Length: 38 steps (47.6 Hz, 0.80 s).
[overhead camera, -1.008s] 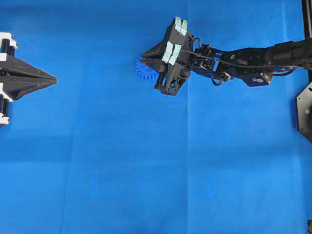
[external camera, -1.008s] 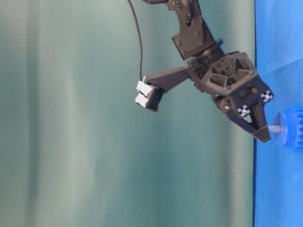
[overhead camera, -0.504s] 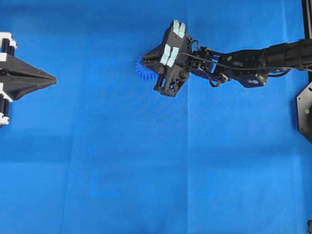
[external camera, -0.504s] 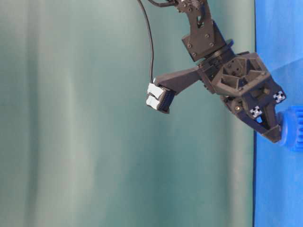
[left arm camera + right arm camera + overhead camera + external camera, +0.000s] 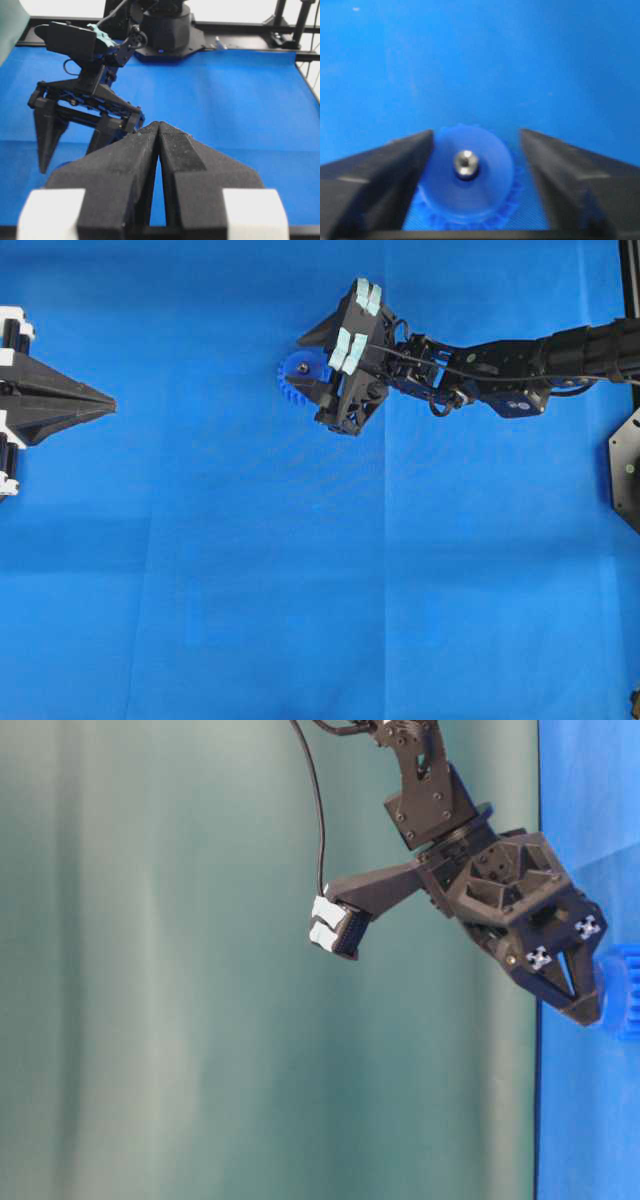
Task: Insert the shaft placed at a random location into the center hole of the small gear at another random location.
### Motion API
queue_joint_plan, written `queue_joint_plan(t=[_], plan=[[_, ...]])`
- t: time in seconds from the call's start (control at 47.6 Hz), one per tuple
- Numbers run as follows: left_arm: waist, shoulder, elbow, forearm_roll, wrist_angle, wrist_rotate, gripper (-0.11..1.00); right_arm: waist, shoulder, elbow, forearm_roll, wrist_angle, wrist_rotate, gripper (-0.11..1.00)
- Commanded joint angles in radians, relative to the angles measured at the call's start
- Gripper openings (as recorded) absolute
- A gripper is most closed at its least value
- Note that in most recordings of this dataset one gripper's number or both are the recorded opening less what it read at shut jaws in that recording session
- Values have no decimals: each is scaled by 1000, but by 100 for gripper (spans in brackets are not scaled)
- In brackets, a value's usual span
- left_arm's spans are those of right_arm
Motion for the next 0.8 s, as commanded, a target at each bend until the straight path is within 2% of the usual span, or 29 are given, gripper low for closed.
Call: queue_joint_plan(t=[0.0,0.042,0.252,0.777], plan=[[2,5,-11,2,-6,0,0,5,-14,-15,2,-5,0,84],[2,3,-9,2,-6,0,0,6,-14,-15,2,-6,0,89],[2,3,-9,2,-6,0,0,5,-26,-18,2,-8,0,85],[2,5,-11,2,-6,0,0,6,-209,-21,-5,37,-8,85]])
